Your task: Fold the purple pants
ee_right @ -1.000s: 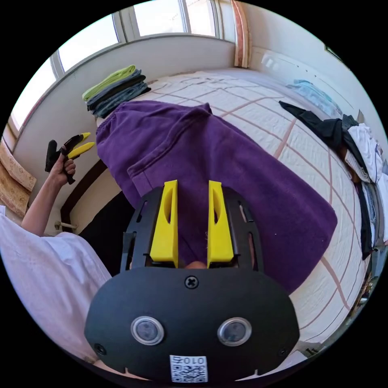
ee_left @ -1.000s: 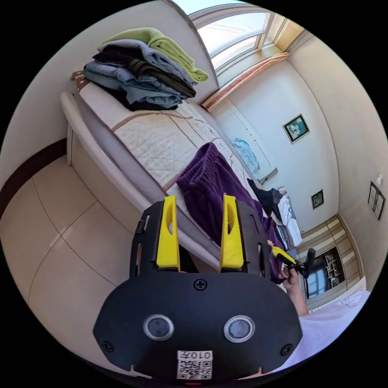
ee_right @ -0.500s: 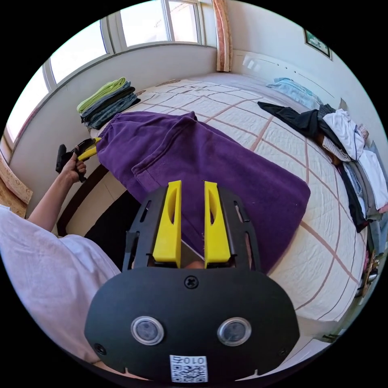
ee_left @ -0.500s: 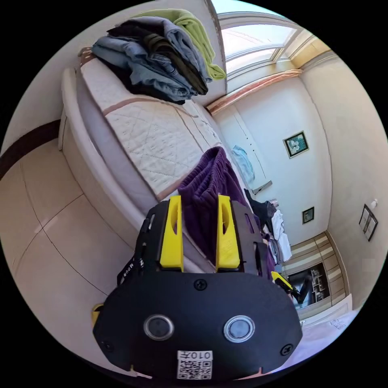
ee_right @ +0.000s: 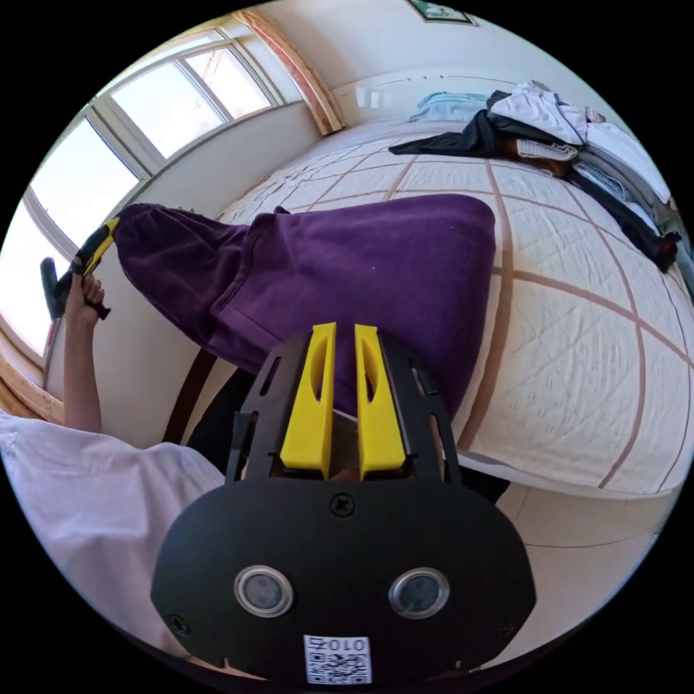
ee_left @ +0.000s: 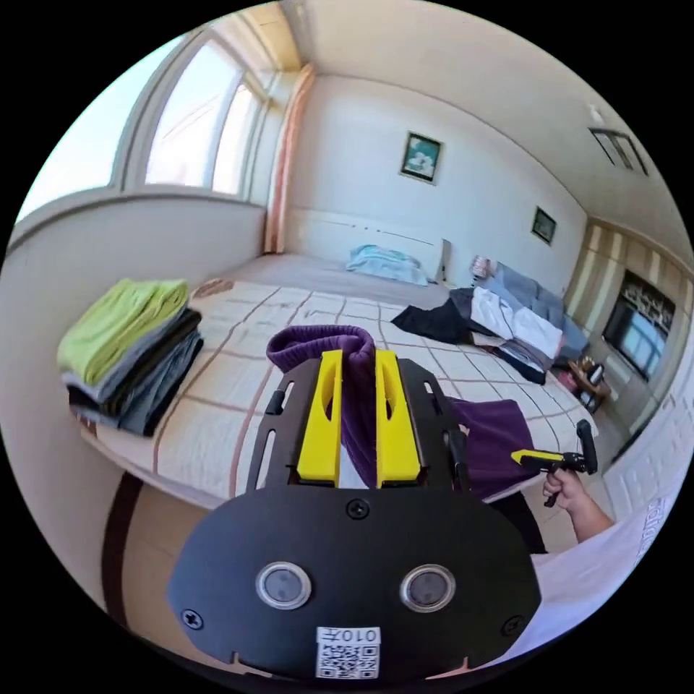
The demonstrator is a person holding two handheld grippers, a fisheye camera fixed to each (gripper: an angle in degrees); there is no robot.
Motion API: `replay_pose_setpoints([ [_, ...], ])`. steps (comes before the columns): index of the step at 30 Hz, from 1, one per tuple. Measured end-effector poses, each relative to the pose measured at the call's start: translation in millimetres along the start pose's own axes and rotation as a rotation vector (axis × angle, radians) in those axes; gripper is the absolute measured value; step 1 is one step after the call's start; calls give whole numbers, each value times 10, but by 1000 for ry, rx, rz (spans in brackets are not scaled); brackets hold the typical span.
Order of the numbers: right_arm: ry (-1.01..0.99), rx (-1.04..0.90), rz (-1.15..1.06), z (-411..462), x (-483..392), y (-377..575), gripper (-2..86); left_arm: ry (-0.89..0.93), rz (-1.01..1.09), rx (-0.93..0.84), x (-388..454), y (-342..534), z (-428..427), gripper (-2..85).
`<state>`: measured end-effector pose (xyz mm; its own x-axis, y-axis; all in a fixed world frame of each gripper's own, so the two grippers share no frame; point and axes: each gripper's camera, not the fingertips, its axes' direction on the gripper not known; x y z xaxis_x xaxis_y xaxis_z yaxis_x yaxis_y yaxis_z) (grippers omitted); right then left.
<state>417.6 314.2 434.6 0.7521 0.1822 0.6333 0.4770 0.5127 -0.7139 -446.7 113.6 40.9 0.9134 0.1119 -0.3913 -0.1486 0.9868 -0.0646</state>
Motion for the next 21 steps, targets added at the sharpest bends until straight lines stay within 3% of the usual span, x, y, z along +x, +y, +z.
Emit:
replay_pose_setpoints([
  [4,-115,102,72,-176,237,159,68,163,543,-31,2049,-432,327,76],
  [8,-127,141,183,-351,640,478,70,337,884,-229,3575,245,1254,72],
  [12,-165,124,201,-431,848,651,78,501,885,-453,3977,739,1871,70],
  [18,-294,187,145,-561,789,442,117,602,753,-356,3550,446,1413,67],
  [21,-187,150,109,-500,696,123,125,521,618,-344,3029,360,1282,64],
])
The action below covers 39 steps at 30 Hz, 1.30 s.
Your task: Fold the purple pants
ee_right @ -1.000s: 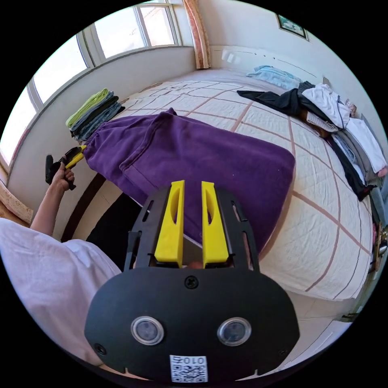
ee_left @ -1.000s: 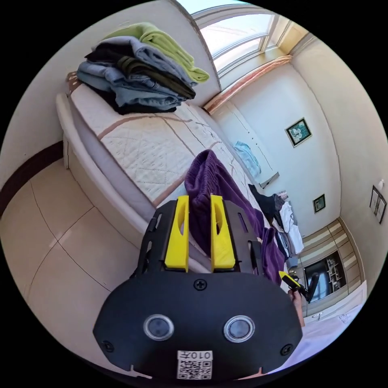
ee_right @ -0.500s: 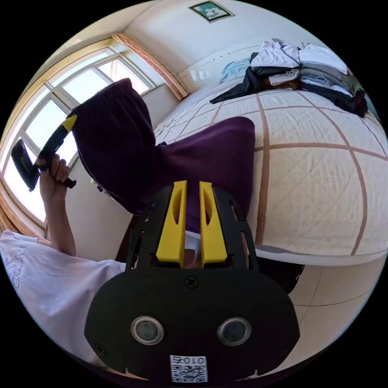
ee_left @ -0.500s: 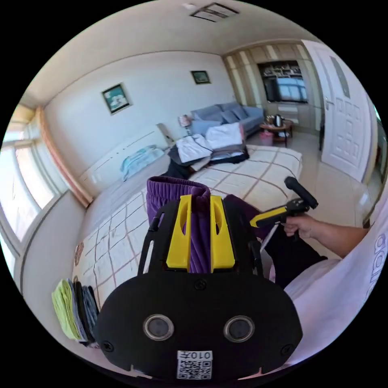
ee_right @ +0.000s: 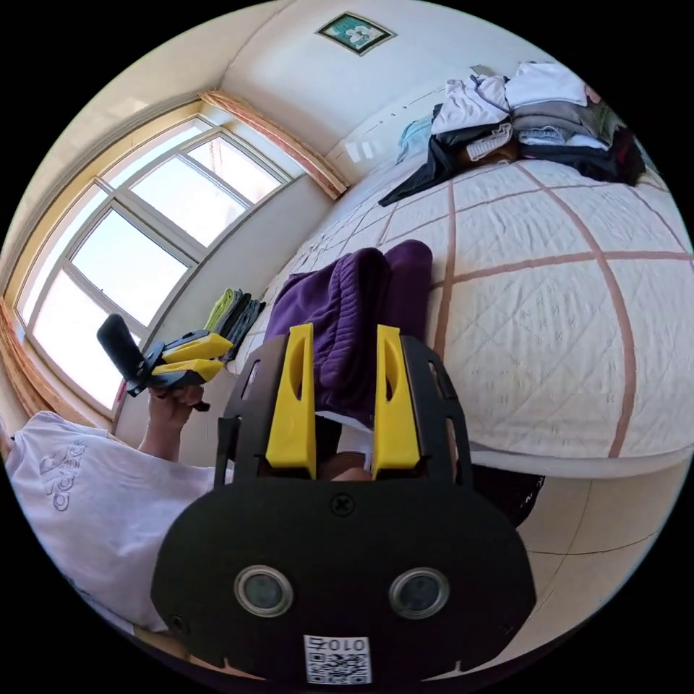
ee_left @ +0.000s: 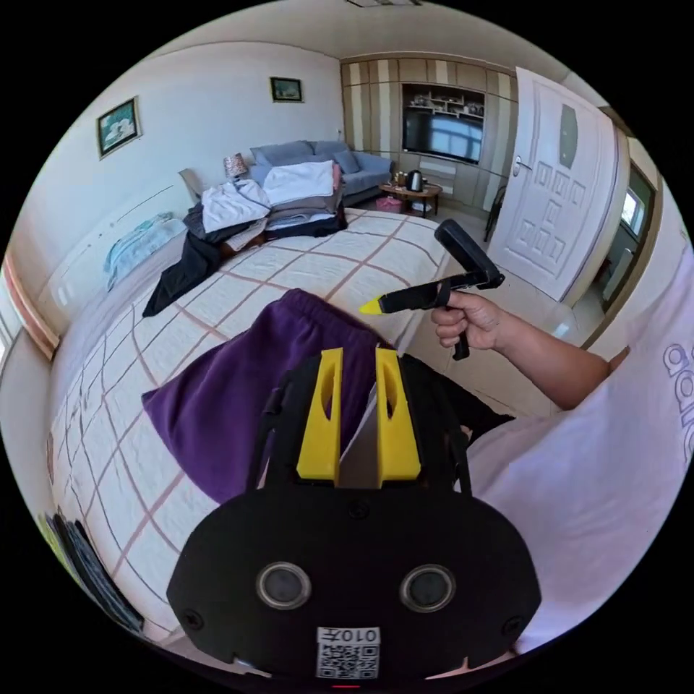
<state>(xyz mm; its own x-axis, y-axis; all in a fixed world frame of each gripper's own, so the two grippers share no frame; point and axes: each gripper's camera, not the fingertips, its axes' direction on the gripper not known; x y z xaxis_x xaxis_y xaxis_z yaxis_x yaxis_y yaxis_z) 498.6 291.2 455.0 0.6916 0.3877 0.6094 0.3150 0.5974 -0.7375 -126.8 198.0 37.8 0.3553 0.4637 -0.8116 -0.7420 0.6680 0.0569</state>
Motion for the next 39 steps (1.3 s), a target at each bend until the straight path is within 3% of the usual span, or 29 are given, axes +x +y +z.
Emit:
replay_pose_setpoints([
  [5,105,-166,-7,437,-27,-350,128,-58,-286,-43,-746,725,-16,60],
  [8,78,-148,40,471,-47,-360,126,-65,-359,-25,-893,953,24,58],
  [14,264,-195,-61,531,-595,-423,126,-97,-343,28,-894,980,111,56],
  [21,218,-259,12,784,-515,-523,119,5,-306,-54,-1055,867,471,54],
  [26,367,-267,-166,739,-1045,-479,74,9,-357,-9,-1071,951,522,53],
  [30,258,-155,-166,377,-1069,-549,61,3,-357,-17,-1032,889,481,51],
  [34,281,-301,-62,799,-604,-496,63,2,-348,-86,-1010,804,633,46],
  [36,146,-209,15,776,-340,-378,67,56,-367,-82,-1037,800,670,48],
  [39,113,-192,-31,752,-327,-316,72,36,-365,-41,-966,736,481,56],
])
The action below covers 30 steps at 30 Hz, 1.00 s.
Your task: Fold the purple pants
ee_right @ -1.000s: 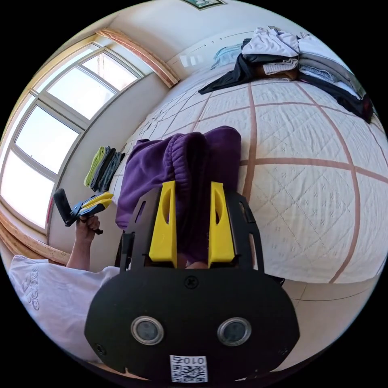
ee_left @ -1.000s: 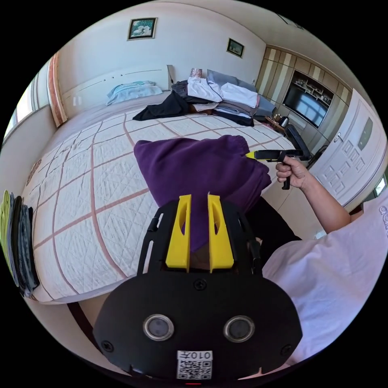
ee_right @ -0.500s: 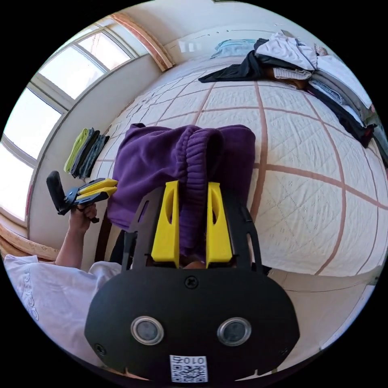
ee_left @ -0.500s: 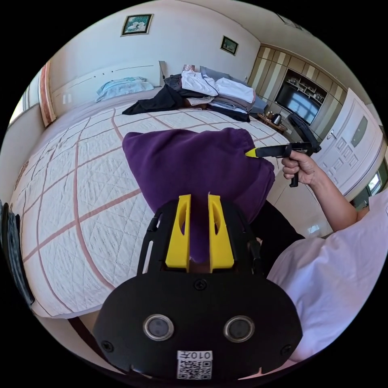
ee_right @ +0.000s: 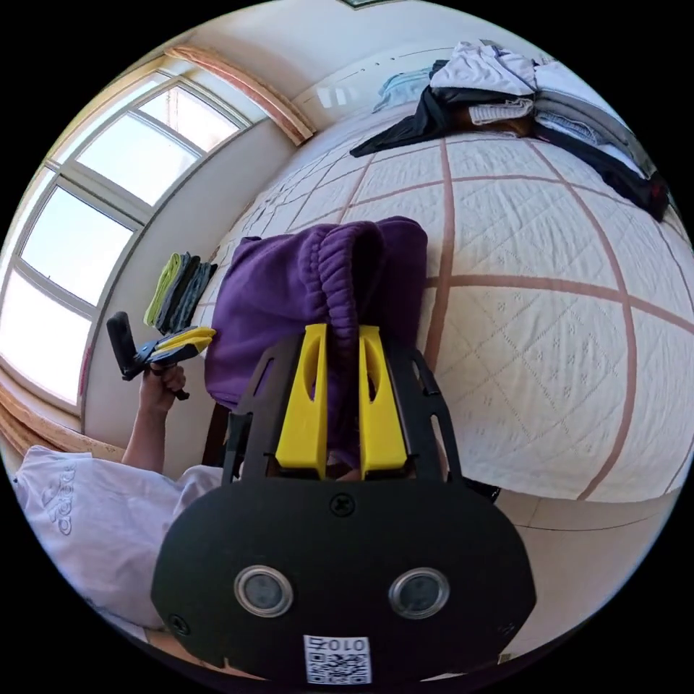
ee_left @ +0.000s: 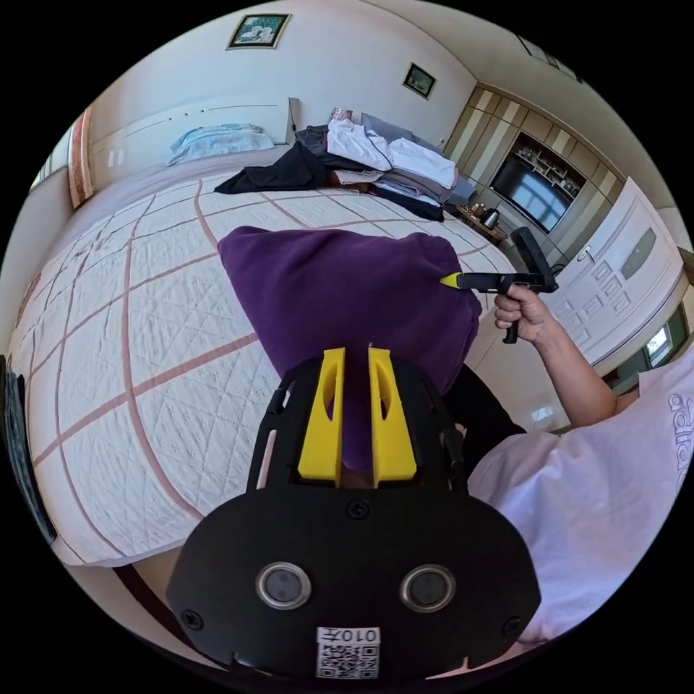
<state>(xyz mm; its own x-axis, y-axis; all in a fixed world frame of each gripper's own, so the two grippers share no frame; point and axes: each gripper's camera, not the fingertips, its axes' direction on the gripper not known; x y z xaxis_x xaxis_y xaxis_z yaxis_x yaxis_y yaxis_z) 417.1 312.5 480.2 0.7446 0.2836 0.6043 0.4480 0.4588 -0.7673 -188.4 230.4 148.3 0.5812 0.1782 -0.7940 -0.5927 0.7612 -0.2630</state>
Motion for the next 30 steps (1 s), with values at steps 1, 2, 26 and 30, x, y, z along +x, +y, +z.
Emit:
replay_pose_setpoints([
  [1,15,4,-24,-14,-40,15,74,-64,26,25,76,-22,-96,59],
  [2,52,19,-46,-77,-122,47,76,-122,59,41,139,-59,-153,62],
  [26,-19,55,66,-126,249,785,109,-192,360,44,1512,131,194,148],
  [30,-12,-8,95,119,375,847,103,-183,556,50,2091,258,471,167],
])
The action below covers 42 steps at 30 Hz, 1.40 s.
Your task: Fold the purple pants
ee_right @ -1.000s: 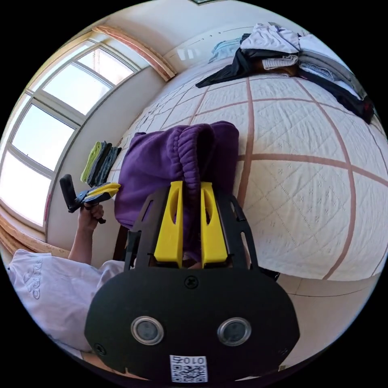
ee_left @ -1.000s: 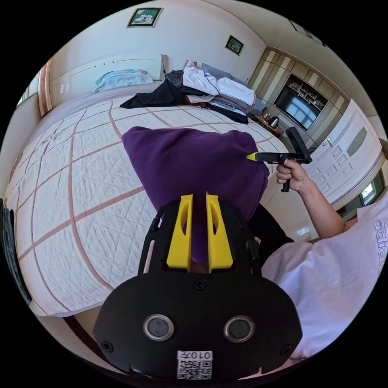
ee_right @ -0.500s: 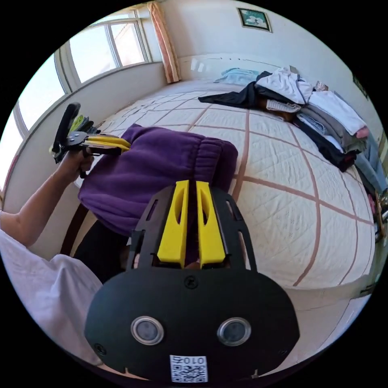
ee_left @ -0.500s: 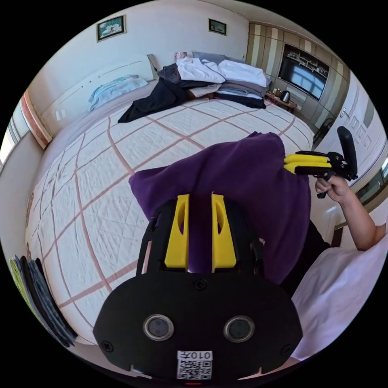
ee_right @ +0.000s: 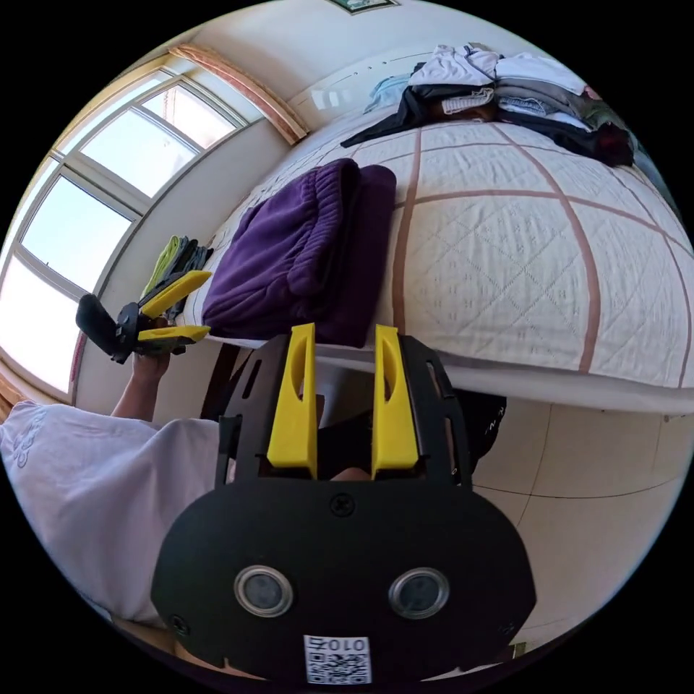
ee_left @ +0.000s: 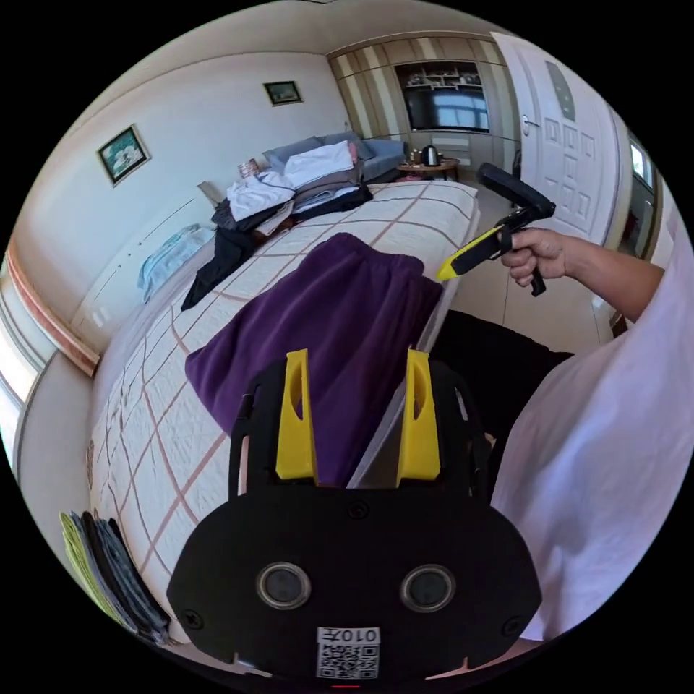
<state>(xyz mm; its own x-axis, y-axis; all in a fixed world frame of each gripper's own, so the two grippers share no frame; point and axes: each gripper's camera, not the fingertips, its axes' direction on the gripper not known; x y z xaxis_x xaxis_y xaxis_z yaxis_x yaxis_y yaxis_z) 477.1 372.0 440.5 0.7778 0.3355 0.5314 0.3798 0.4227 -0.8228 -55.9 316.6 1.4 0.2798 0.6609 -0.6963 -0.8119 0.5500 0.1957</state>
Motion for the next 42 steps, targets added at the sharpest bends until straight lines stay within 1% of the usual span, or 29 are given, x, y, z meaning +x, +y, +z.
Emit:
replay_pose_setpoints([
  [2,-47,8,2,47,48,-52,82,38,94,30,284,-193,84,177],
  [3,-34,3,13,31,56,-96,68,36,112,30,345,-237,117,180],
  [5,-43,-7,15,-76,19,-166,55,18,149,-13,535,-387,300,191],
  [6,-127,8,14,-204,-2,-212,51,6,146,-20,568,-414,341,195],
  [9,-326,68,-13,-489,-22,-323,46,-56,119,-25,739,-524,480,212],
  [12,-386,63,-24,-545,-21,-439,48,-189,32,33,876,-616,487,222],
  [14,-387,66,-29,-560,11,-471,51,-271,-65,46,830,-643,534,206],
  [16,-386,76,-20,-575,94,-467,54,-257,-91,35,720,-645,569,187],
  [19,-462,133,17,-606,314,-404,72,-187,-106,25,563,-611,623,164],
  [20,-461,168,78,-615,421,-362,90,-184,-102,26,551,-587,630,159],
  [21,-431,191,130,-609,497,-331,150,-184,-98,28,553,-574,629,156],
  [22,-426,195,148,-600,521,-324,180,-191,-92,29,564,-551,627,152],
  [24,-464,191,184,-517,522,-373,200,-210,-69,19,584,-529,646,149],
  [26,-422,146,194,-395,433,-505,206,-241,-38,10,589,-503,679,149],
  [29,-448,141,246,-252,357,-782,208,-280,-3,1,545,-469,690,151],
  [31,-424,126,279,-211,327,-962,202,-295,10,-2,487,-430,685,151],
  [34,-337,73,292,-163,280,-1152,177,-296,9,-9,313,-360,659,150],
  [36,-316,48,266,-203,318,-1157,150,-227,-23,-12,111,-280,600,150],
  [37,-325,47,269,-214,345,-1141,145,-138,-74,-5,-68,-182,515,149],
  [38,-349,43,277,-233,402,-1110,135,-19,-168,16,-298,-20,385,149],
  [39,-390,50,283,-262,449,-1083,133,45,-223,37,-428,91,305,148],
  [41,-461,73,294,-326,478,-1076,130,294,-485,128,-1033,707,0,148],
  [42,-511,90,295,-373,470,-1100,128,349,-553,148,-1188,898,-57,150],
])
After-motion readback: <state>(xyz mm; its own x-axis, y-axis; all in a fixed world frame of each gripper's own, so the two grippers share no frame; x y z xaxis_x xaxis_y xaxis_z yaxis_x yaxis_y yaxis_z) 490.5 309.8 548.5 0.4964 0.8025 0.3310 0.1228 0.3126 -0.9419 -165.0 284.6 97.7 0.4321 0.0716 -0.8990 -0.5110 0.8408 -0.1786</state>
